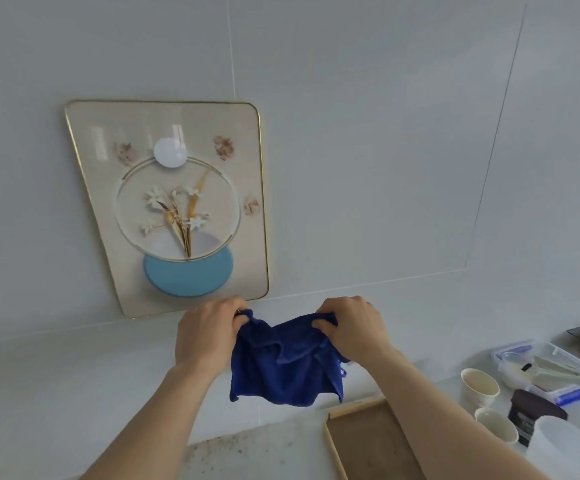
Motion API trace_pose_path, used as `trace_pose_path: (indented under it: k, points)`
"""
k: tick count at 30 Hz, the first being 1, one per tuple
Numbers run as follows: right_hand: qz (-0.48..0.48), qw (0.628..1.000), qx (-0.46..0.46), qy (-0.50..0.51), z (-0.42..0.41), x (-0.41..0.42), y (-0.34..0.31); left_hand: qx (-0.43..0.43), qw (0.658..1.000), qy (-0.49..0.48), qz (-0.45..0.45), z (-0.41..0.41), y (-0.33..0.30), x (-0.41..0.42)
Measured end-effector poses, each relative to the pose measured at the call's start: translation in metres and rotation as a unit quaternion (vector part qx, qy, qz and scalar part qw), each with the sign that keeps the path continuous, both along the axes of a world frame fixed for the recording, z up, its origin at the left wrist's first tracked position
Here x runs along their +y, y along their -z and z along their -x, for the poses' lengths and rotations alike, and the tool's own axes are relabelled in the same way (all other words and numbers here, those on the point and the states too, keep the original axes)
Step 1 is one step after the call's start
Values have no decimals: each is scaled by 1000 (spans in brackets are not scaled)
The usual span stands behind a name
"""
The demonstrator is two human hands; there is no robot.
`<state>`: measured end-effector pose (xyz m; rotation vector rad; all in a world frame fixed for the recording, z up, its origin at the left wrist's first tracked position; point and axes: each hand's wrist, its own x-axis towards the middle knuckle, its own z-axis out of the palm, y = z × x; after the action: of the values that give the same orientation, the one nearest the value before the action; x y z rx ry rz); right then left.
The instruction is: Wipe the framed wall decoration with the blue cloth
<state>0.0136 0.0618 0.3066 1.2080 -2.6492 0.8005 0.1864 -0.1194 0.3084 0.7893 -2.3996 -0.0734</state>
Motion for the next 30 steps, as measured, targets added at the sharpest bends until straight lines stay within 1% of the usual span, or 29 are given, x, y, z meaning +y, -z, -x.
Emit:
trace_pose_path:
  k: [4, 7, 10, 14, 16, 18, 20, 23, 25, 26, 27, 28, 29, 30]
  points:
    - [6, 1000, 15, -23, -30, -25, -21, 14, 1000, -7, 9, -35, -14, -22]
    - [34, 999, 3, -39, -52, -43, -35, 32, 999, 9, -4, -54, -24, -35]
    - [98, 993, -44, -58, -71, -59, -52, 55, 996, 65, -28, -63, -34, -42]
    - [192, 970, -118, -94, -95, -78, -73, 99, 980, 145, -88, -61, -48, -39]
    - [226, 954, -161, -112, -104, -85, -82, 134, 965, 181, -132, -58, -54, -35]
    - [257, 933, -219, -126, -108, -88, -88, 175, 943, 210, -192, -56, -59, -31]
    - [280, 899, -298, -156, -108, -85, -91, 218, 919, 222, -241, -53, -63, -29]
    - [321, 848, -380, -181, -105, -79, -91, 268, 910, 194, -250, -48, -69, -26]
    - [359, 824, -412, -149, -101, -75, -85, 298, 905, 184, -240, -43, -72, -24]
    - [360, 818, -431, -124, -98, -73, -81, 317, 898, 186, -241, -40, -73, -23]
    - [337, 820, -451, -99, -95, -71, -75, 338, 887, 189, -252, -38, -75, -22]
    - [293, 827, -474, -80, -93, -70, -69, 360, 872, 195, -267, -35, -77, -20]
    - [245, 824, -506, -74, -91, -68, -61, 380, 857, 201, -284, -33, -78, -18]
    - [217, 804, -548, -78, -89, -68, -54, 395, 845, 206, -296, -30, -80, -17]
